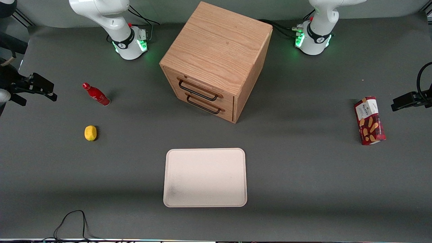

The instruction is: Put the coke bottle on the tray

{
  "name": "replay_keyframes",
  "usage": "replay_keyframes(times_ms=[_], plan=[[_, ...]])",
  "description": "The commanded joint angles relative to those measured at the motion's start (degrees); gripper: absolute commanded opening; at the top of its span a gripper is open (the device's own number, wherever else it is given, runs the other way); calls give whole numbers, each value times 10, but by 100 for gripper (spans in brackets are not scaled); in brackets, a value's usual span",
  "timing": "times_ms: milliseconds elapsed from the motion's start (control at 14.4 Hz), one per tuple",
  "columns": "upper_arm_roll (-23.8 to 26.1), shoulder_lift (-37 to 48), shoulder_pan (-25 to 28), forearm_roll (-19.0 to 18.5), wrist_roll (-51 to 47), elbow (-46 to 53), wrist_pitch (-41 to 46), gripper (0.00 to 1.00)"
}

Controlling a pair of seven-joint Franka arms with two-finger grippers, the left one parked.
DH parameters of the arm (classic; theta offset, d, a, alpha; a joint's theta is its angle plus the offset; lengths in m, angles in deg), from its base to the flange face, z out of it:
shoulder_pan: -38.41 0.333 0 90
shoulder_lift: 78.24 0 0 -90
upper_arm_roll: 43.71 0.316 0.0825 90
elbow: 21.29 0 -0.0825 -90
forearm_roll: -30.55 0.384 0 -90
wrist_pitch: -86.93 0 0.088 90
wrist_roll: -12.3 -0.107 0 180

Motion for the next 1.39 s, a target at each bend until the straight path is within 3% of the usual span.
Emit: replay_keyframes(times_ms=[0,834,973,1321], plan=[[0,2,-3,4,15,1,12,100],[-2,11,-7,2,16,-5,40,100],[-21,14,-8,2,22,-6,55,100],[-31,96,-26,-20,34,-96,48,100]])
